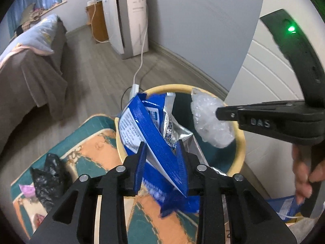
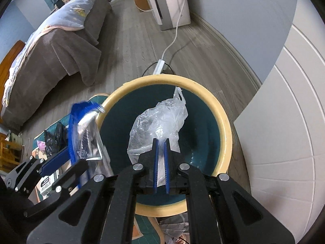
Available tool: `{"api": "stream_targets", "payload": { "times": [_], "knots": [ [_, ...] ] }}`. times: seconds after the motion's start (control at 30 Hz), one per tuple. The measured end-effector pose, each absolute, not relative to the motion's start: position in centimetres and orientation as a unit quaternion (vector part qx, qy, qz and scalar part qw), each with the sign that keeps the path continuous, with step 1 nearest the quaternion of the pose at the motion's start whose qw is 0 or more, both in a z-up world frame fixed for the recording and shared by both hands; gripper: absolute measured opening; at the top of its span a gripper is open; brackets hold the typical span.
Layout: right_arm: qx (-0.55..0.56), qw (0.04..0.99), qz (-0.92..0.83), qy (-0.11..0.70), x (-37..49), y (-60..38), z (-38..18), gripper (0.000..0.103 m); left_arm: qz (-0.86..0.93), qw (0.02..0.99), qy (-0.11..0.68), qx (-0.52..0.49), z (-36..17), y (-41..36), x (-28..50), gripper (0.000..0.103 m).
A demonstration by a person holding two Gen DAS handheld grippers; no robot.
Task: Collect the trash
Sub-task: 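Drop the clear bag into the bin with the right tool while the left tool carries the blue packet, then release the blue wipes packet into the bin with the left tool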
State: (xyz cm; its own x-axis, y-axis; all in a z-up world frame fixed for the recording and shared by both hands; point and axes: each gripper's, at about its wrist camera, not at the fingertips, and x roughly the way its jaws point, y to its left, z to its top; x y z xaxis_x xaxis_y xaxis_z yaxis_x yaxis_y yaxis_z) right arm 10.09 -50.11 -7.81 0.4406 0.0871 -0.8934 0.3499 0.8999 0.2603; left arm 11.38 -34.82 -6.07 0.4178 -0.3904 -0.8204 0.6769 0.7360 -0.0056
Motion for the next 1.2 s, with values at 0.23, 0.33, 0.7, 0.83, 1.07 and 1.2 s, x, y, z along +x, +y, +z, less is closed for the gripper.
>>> {"api": "stream_targets", "payload": {
  "times": [0.23, 0.33, 0.7, 0.83, 1.07, 1.2],
  "knots": [
    [0.225, 0.817, -0.086, 0.524, 10.2, -50.9, -8.2, 0.028, -0.326, 0.832, 0.422, 0.154, -5.9, -34.3, 11.4, 0.057],
    [0.230, 0.817, -0.083, 0.523, 10.3, -50.7, -8.0, 0.061, -0.317, 0.837, 0.421, 0.148, -5.6, -33.2, 11.2, 0.071],
    [0.198, 0.839, -0.075, 0.501, 11.0, -46.4, -4.4, 0.097, -0.241, 0.874, 0.405, 0.119, -2.4, -23.4, 9.6, 0.095],
    [0.183, 0.845, -0.068, 0.498, 11.5, -43.4, -3.4, 0.097, -0.183, 0.885, 0.408, 0.126, -1.1, -17.7, 9.7, 0.096],
    [0.150, 0.846, -0.040, 0.510, 12.8, -36.8, -3.1, 0.097, -0.064, 0.907, 0.403, 0.109, -0.2, -6.9, 10.2, 0.098],
    [0.135, 0.850, -0.022, 0.509, 13.7, -33.0, -3.0, 0.097, -0.013, 0.904, 0.420, 0.075, -1.3, -1.6, 11.3, 0.098]
  ]
}}
